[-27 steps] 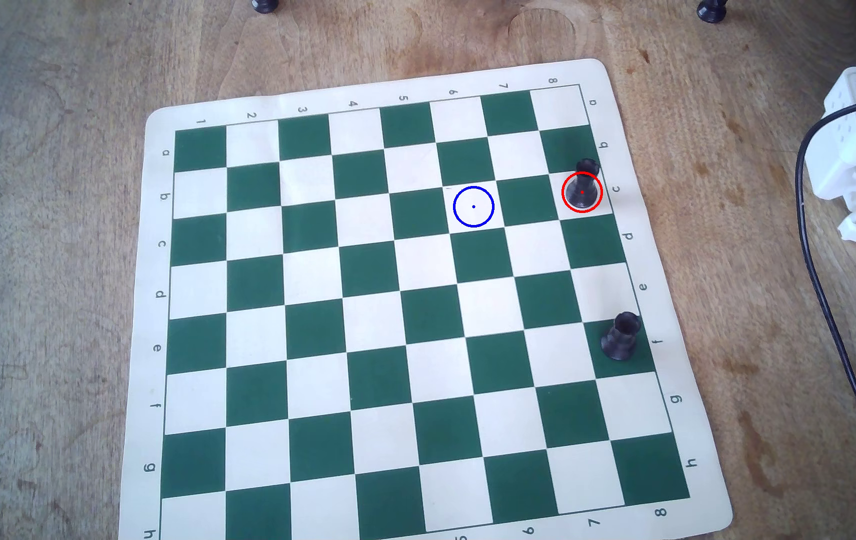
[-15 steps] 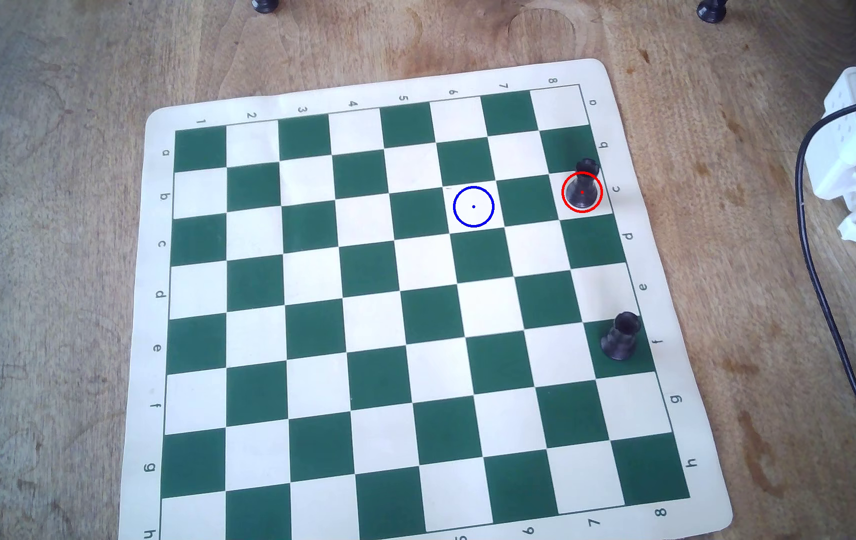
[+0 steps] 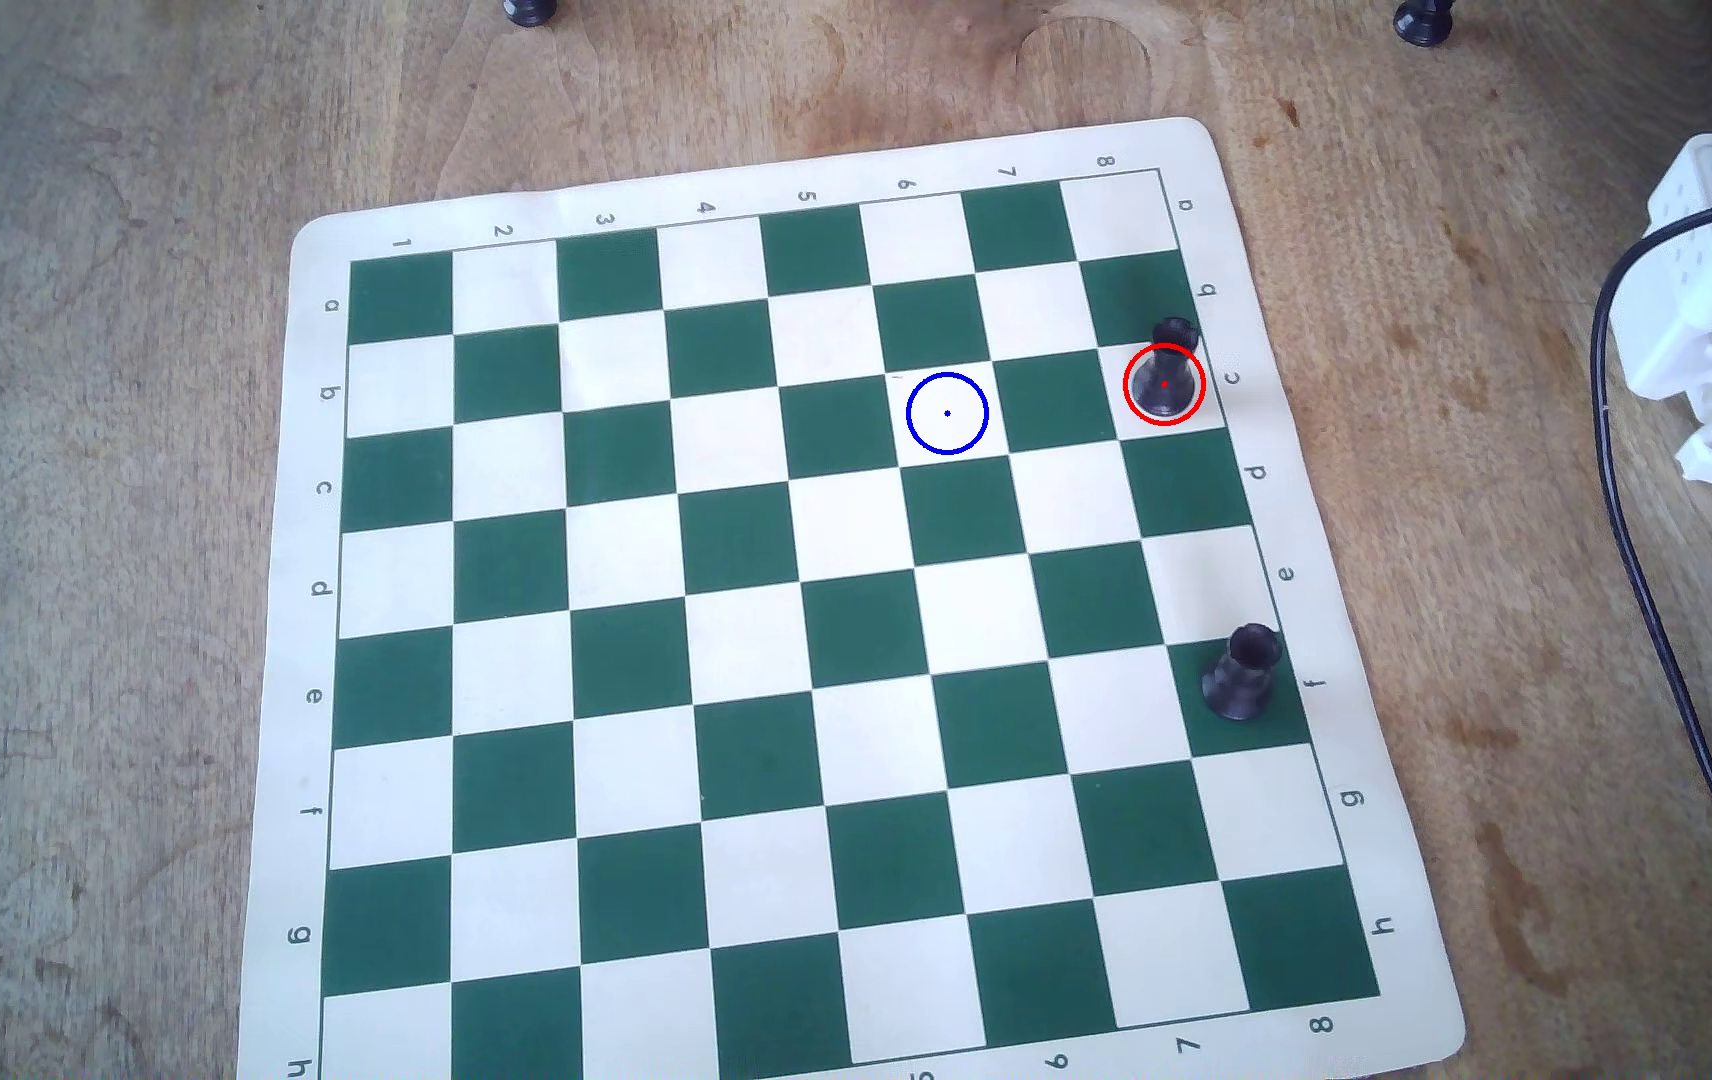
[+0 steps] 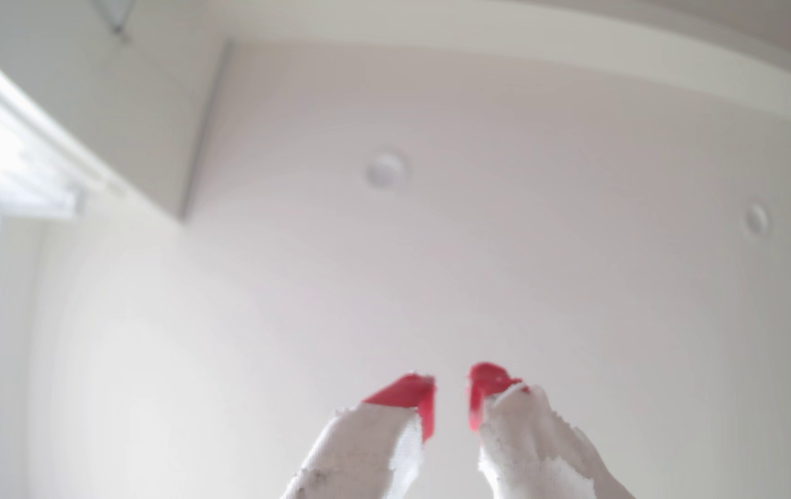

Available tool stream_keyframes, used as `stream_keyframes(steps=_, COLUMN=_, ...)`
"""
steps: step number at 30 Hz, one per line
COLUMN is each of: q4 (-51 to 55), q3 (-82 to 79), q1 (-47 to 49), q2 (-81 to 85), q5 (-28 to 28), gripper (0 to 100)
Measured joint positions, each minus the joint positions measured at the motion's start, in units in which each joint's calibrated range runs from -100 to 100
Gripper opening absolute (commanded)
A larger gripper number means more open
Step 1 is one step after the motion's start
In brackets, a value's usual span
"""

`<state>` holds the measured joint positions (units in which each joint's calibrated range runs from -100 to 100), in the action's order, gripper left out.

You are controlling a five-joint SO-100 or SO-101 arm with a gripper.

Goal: Move the chess piece from red to blue

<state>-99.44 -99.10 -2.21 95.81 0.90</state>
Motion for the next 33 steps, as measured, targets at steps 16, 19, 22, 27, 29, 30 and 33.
stream_keyframes(steps=16, q4=25.10, q3=0.00, q1=0.00, q2=0.00, q5=5.27, gripper=25)
stream_keyframes(steps=19, q4=38.41, q3=0.00, q1=-2.36, q2=-0.08, q5=5.32, gripper=23)
stream_keyframes(steps=22, q4=48.05, q3=0.00, q1=-5.16, q2=-0.08, q5=5.13, gripper=24)
stream_keyframes(steps=27, q4=59.36, q3=0.00, q1=-8.04, q2=0.00, q5=4.59, gripper=30)
stream_keyframes(steps=29, q4=61.83, q3=0.00, q1=-8.33, q2=-0.67, q5=4.54, gripper=32)
stream_keyframes(steps=30, q4=62.31, q3=0.00, q1=-8.63, q2=-2.26, q5=4.69, gripper=32)
stream_keyframes(steps=33, q4=64.94, q3=0.00, q1=-9.66, q2=-11.31, q5=5.81, gripper=34)
